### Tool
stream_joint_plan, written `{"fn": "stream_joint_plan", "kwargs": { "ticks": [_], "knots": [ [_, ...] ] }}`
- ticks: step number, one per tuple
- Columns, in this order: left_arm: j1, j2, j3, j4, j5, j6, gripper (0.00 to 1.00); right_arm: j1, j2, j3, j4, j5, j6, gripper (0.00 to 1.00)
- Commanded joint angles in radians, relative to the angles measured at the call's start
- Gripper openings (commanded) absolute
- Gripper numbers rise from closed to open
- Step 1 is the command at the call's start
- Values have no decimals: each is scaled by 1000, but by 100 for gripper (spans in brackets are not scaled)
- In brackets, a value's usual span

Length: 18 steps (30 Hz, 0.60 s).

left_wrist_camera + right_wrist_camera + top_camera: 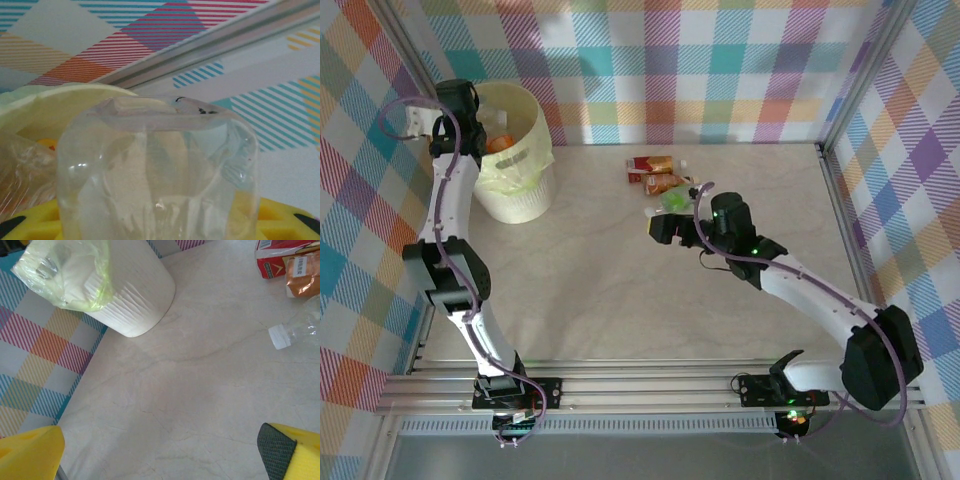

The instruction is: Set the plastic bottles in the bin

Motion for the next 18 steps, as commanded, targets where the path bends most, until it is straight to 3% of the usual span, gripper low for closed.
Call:
{"fn": "stream_joint_plan", "kwargs": {
  "ticks": [1, 4, 6, 10, 18],
  "knots": [
    [25, 65, 112, -33, 17, -106, 54, 7, -46, -24, -20, 25, -33, 100],
    [25, 129, 233, -164, 16, -144, 79, 6, -79, -44, -22, 52, -34, 100],
    [24, 140, 252, -173, 34, -152, 90, 6, -98, -55, -24, 67, -41, 100],
    [25, 113, 251, -163, 69, -157, 96, 7, -121, -57, -55, 110, -44, 100],
    [22, -12, 206, -179, 140, -122, 100, 5, -162, -130, -15, 305, 54, 100]
  ]
}}
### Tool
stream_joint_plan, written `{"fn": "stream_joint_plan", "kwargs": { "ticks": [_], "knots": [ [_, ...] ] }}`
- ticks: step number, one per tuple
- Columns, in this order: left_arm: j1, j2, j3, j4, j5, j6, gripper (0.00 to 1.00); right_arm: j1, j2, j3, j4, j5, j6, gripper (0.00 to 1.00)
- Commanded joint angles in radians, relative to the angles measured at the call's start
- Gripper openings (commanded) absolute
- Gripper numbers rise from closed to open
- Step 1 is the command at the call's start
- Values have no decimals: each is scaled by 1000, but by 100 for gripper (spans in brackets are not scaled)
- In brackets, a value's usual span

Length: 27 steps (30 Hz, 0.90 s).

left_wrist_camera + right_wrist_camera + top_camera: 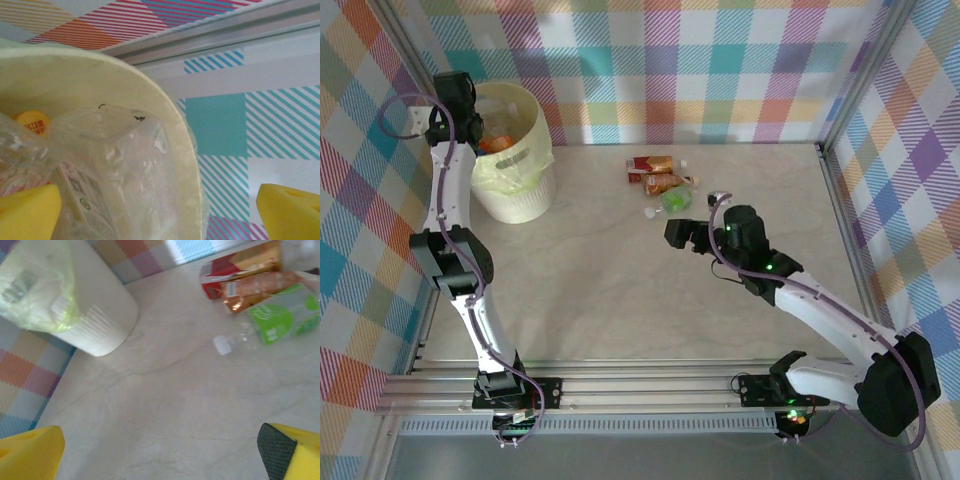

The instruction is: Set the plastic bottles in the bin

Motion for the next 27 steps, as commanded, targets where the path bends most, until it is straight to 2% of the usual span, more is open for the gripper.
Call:
{"fn": "stream_joint_plan", "kwargs": {
  "ticks": [1, 5, 9, 17, 22, 27],
  "knots": [
    [3, -142, -31, 8, 45, 33, 100, 4, -11, -16, 11, 98, 40, 100],
    [-9, -229, -133, 45, 79, 82, 100, 5, 9, -33, 43, 79, -3, 100],
    [-34, -333, -289, 126, 110, 131, 100, 2, 10, -85, 109, 123, 28, 100],
    [-76, -542, -586, 278, 185, 214, 100, -24, 83, -33, 2, 136, 107, 100],
    [-80, -709, -812, 403, 243, 264, 100, -91, 136, -27, 34, 46, 153, 100],
    [-80, -831, -916, 372, 301, 293, 100, -136, 225, 61, -67, 68, 172, 100]
  ]
}}
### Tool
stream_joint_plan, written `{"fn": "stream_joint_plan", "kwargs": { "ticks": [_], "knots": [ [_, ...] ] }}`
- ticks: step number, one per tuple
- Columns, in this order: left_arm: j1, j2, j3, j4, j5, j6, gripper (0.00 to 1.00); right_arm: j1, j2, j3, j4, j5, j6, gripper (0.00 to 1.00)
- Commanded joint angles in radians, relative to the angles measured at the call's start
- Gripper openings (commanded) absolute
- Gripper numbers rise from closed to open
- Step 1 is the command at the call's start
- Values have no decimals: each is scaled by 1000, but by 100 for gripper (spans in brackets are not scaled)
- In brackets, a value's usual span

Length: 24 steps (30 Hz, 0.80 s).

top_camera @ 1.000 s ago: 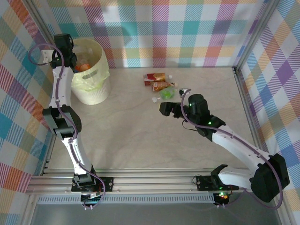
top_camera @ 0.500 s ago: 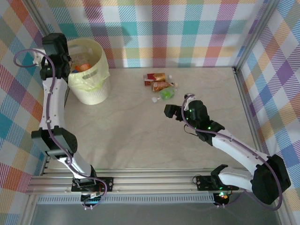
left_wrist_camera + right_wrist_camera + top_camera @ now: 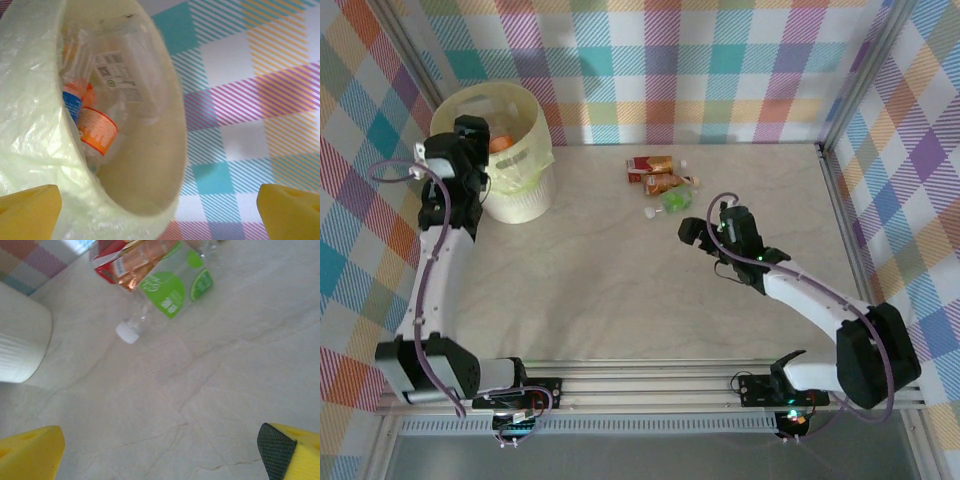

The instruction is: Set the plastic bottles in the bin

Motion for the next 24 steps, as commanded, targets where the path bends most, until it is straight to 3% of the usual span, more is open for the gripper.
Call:
{"fn": "stream_joint_plan", "kwargs": {
  "ticks": [1, 13, 19, 24],
  "knots": [
    [-6, -89, -44, 25, 57, 60, 100, -32, 72, 112, -94, -4, 41, 100],
    [-6, -386, -312, -171, -104, 101, 100, -101, 444, 440, -231, -3, 130, 100],
    [-6, -398, -349, -248, -112, 155, 100, -106, 630, 645, -301, -17, 173, 97],
    [-6, -394, -367, -260, -103, 204, 100, -110, 747, 796, -373, 66, 235, 97]
  ]
}}
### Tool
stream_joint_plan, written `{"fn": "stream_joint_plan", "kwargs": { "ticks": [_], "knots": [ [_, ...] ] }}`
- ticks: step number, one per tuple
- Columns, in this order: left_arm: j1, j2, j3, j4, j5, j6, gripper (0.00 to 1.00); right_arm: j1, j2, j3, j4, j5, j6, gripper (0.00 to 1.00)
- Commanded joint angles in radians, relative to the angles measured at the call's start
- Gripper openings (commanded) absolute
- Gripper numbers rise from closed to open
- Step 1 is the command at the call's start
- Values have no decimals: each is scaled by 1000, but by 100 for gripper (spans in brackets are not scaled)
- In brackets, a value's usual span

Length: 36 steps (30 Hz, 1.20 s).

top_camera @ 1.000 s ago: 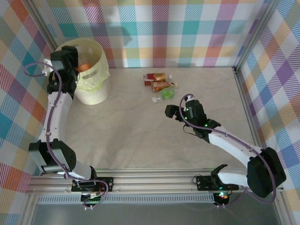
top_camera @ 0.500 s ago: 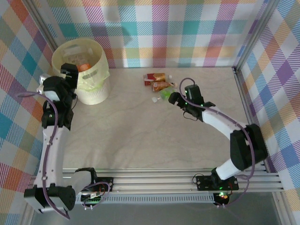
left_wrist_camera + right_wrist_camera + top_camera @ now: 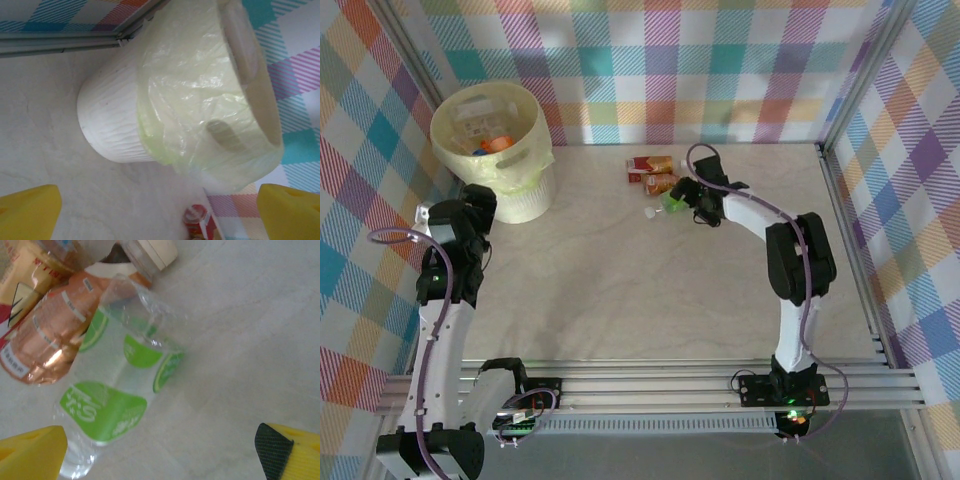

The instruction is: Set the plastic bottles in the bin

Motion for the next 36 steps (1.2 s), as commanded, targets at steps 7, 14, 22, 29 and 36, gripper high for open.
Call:
{"fn": "stream_joint_plan", "kwargs": {
  "ticks": [7, 14, 22, 29, 36],
  "knots": [
    [-6, -5, -44, -48, -53, 73, 100, -11, 186, 275, -159, 130, 133, 96],
    [-6, -5, -51, -54, -59, 97, 100, -17, 293, 377, -180, 172, 177, 86],
    [-8, 45, -64, 25, 134, 106, 100, -17, 256, 295, -115, 115, 149, 71],
    [-26, 60, -99, 73, 250, 105, 100, -17, 72, -19, 66, 37, 104, 61],
    [-37, 74, -143, 114, 363, 168, 100, -4, -107, -293, 158, -14, 63, 59]
  ]
}}
